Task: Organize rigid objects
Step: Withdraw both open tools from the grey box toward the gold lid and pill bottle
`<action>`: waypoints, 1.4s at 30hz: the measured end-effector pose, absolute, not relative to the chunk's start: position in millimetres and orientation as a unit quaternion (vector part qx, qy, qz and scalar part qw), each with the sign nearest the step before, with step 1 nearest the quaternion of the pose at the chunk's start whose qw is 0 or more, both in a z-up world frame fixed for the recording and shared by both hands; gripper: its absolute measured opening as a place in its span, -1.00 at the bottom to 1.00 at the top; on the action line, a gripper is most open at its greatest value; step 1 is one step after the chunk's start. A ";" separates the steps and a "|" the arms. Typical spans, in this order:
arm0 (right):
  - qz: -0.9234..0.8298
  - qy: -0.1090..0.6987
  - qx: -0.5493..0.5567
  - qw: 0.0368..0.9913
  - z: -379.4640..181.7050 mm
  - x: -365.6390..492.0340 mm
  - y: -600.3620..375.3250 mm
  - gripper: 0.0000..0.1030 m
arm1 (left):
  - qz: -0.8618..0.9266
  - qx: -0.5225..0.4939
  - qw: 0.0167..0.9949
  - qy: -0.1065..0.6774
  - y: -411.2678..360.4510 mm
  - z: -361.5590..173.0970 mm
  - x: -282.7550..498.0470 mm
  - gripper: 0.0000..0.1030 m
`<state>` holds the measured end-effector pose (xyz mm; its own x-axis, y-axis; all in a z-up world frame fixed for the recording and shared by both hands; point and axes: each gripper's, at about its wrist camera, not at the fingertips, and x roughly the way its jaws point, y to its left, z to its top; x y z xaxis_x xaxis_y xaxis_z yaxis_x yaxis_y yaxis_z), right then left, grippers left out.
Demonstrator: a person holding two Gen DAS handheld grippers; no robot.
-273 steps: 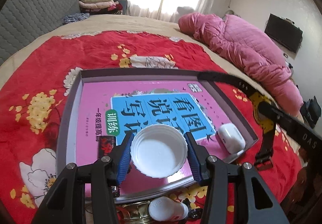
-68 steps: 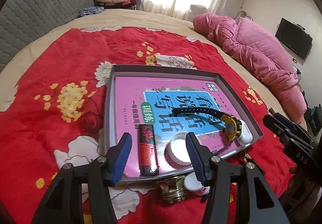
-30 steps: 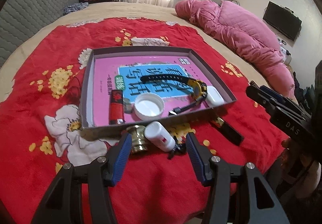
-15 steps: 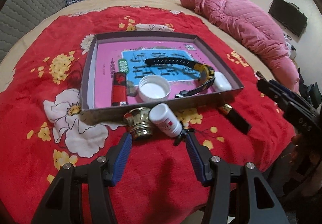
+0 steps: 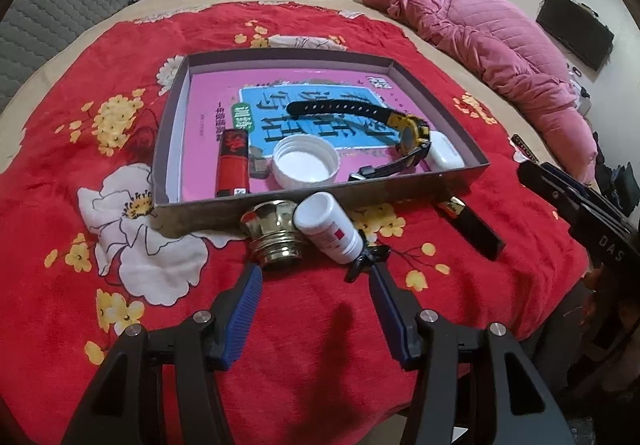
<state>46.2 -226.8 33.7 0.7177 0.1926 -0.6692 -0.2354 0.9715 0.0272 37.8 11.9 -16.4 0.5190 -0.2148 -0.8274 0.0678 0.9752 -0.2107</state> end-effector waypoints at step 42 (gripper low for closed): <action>0.128 0.460 -0.057 0.877 -30.0 65.6 -218.8 0.25 | -0.018 -0.104 0.869 0.483 43.3 -42.6 57.6 0.04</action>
<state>65.6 -218.8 -30.0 0.5444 0.1730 -0.8208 -0.2775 0.9605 0.0184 57.6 43.3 -42.6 0.5336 -0.1325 -0.8353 -0.0689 0.9775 -0.1991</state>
